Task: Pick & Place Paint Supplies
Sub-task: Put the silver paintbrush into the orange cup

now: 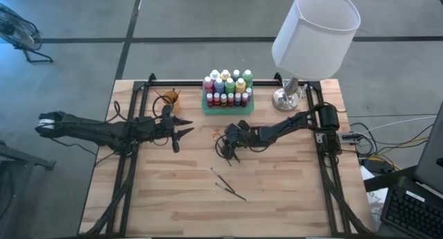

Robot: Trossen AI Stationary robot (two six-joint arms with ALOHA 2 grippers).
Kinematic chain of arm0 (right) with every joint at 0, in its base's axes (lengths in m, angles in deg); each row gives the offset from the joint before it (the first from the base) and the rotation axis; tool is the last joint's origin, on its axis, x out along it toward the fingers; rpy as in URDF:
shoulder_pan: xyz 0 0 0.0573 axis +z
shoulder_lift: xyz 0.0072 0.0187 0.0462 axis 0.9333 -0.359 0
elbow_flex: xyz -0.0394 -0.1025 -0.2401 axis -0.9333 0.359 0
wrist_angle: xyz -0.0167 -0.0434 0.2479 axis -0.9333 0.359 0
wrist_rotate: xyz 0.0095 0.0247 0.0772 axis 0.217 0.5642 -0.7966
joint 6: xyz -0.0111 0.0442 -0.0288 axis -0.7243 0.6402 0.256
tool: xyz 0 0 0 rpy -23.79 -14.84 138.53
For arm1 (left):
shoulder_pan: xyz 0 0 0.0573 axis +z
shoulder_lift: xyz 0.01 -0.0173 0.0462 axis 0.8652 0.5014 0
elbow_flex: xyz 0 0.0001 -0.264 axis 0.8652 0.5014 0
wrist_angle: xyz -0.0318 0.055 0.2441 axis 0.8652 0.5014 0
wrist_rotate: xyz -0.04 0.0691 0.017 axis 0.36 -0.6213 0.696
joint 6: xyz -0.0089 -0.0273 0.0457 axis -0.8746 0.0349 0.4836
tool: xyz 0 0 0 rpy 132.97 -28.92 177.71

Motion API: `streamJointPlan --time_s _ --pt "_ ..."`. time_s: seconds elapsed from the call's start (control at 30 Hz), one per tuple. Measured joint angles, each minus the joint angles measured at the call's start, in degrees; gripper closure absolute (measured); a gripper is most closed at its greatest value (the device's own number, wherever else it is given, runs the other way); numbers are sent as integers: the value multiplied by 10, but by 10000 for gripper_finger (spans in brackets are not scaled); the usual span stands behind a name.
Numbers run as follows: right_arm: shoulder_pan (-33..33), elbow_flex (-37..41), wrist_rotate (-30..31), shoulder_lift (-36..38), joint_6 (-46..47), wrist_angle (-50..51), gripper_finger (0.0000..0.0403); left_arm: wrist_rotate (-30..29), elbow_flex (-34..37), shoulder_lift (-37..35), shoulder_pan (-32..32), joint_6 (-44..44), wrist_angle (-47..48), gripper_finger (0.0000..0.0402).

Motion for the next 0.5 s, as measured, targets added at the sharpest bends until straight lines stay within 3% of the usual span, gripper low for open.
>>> streamJointPlan --time_s 0.17,0.5 --pt "0 0 1 0 0 1 280 0 0 0 0 0 -1 280" --pt "0 0 -3 0 0 2 376 0 0 0 0 0 0 280"
